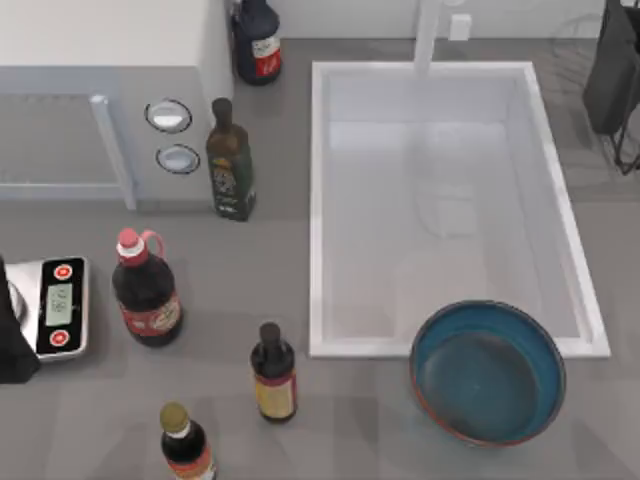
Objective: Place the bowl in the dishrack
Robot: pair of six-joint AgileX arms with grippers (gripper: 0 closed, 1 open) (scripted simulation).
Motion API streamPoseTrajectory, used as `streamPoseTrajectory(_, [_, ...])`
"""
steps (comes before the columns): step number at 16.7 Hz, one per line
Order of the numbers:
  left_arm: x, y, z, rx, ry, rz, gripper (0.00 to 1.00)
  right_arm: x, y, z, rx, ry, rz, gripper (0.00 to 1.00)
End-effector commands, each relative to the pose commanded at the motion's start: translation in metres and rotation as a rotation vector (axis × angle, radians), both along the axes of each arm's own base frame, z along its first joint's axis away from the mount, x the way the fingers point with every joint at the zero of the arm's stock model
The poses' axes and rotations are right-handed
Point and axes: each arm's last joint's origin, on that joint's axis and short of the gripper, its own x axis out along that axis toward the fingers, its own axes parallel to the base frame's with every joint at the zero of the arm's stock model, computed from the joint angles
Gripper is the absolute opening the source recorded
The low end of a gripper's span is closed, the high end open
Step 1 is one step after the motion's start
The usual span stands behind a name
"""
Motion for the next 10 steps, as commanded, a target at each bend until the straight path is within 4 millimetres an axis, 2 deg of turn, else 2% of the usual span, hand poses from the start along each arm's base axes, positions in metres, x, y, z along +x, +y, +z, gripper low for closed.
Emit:
streamPoseTrajectory(3, [0.0,0.0,0.0,0.0,0.0,0.0,1.0,0.0,0.001,0.002,0.006,0.012,0.005,1.0])
streamPoseTrajectory(5, [0.0,0.0,0.0,0.0,0.0,0.0,1.0,0.0,0.003,0.011,0.03,0.063,0.022,1.0])
streamPoseTrajectory(8, [0.0,0.0,0.0,0.0,0.0,0.0,1.0,0.005,0.009,0.034,0.085,0.218,0.06,1.0])
streamPoseTrajectory(10, [0.0,0.0,0.0,0.0,0.0,0.0,1.0,0.015,0.016,0.049,0.119,0.382,0.084,1.0])
